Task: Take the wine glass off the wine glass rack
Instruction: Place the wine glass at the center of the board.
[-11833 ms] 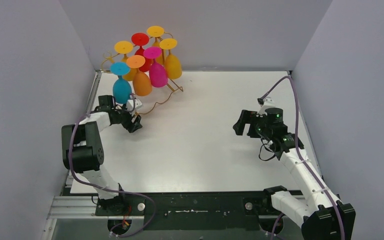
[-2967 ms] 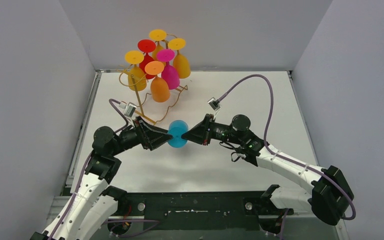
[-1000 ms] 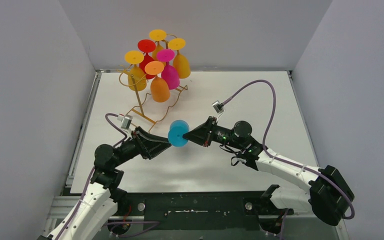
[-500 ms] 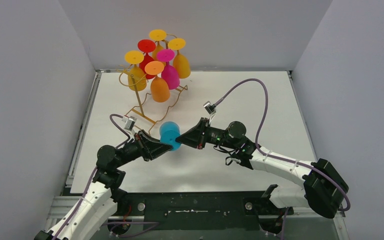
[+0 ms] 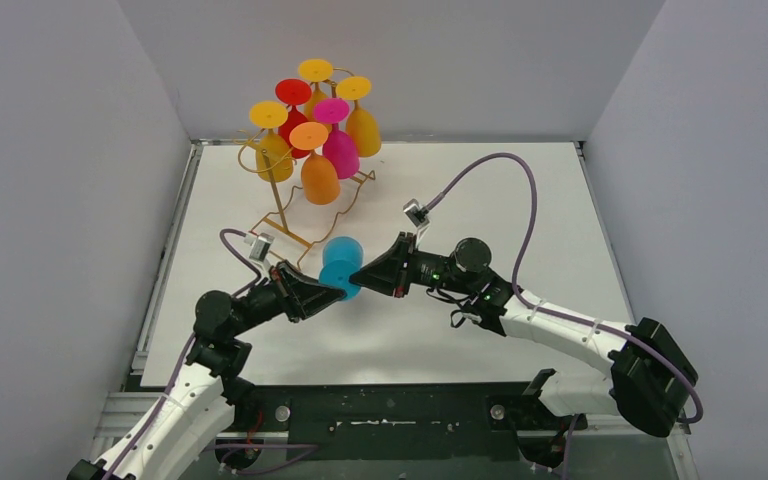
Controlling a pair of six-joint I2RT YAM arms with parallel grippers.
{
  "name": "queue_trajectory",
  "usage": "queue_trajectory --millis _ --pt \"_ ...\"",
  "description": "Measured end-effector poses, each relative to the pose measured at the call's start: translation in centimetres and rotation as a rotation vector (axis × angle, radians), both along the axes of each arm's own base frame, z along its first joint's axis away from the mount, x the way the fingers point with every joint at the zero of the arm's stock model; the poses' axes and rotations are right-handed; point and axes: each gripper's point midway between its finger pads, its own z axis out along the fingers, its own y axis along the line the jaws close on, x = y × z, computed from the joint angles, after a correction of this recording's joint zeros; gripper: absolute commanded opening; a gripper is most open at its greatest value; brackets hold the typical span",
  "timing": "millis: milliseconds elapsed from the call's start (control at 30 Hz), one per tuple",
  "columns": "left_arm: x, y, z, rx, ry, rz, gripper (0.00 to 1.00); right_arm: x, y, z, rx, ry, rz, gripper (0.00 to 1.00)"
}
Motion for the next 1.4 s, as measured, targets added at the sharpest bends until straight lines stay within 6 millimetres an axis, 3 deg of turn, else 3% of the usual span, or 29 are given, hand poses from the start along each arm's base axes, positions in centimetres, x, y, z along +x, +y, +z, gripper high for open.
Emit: queue_trajectory --millis 33,200,267,333,467,533,633,767,867,933,1233,1400 --pt "0.0 0.0 0.0 0.001 -0.001 0.0 0.0 0.0 0.0 0.0 -0.003 -0.007 0.002 0.07" --pt "-0.2 -0.1 0.1 0.0 -0.009 -0.006 0.0 -1.0 0.1 -0.1 -0.015 -0.023 0.044 0.58" --pt "-0.4 -0.1 0.1 0.003 -0.018 -0.012 0.0 -1.7 0.1 -0.5 -0.036 -0.022 0.066 0.7" --pt "-0.5 -0.1 0.2 0.007 -0.035 -0.017 0.0 -2.0 -0.2 -0.6 -0.054 -0.025 0.063 0.74" --pt "-0.8 -0.1 0.0 0.025 -0.074 -0.027 0.0 -1.0 -1.9 0.3 -0.075 -0.057 -0.037 0.86" --pt "-1.0 -0.2 -0.1 0.038 -0.096 -0.035 0.0 0.2 -3.0 0.8 -0.083 -0.062 -0.117 0.88" --pt "-1.2 -0.2 -0.2 0.05 -0.132 -0.048 0.0 3.5 -6.0 0.8 -0.113 -0.031 -0.28 0.88" --pt "-1.8 0.1 -0.1 0.016 -0.212 -0.035 0.0 8.7 -11.0 -0.5 -0.147 0.071 -0.469 0.88" --pt "-2.4 0.4 -0.4 -0.012 -0.278 -0.027 0.0 11.1 -14.2 -1.5 -0.131 0.159 -0.536 0.89" --pt "-2.7 0.5 -0.5 -0.033 -0.297 -0.029 0.0 11.1 -14.7 -2.0 -0.117 0.201 -0.52 0.89" --pt "-3.6 0.5 0.8 -0.108 -0.34 -0.074 0.0 8.2 -13.5 -1.9 -0.1 0.258 -0.352 0.91" --pt "-5.5 0.9 2.2 -0.14 -0.436 -0.124 0.0 6.6 -13.9 -0.5 -0.028 0.246 -0.347 0.91"
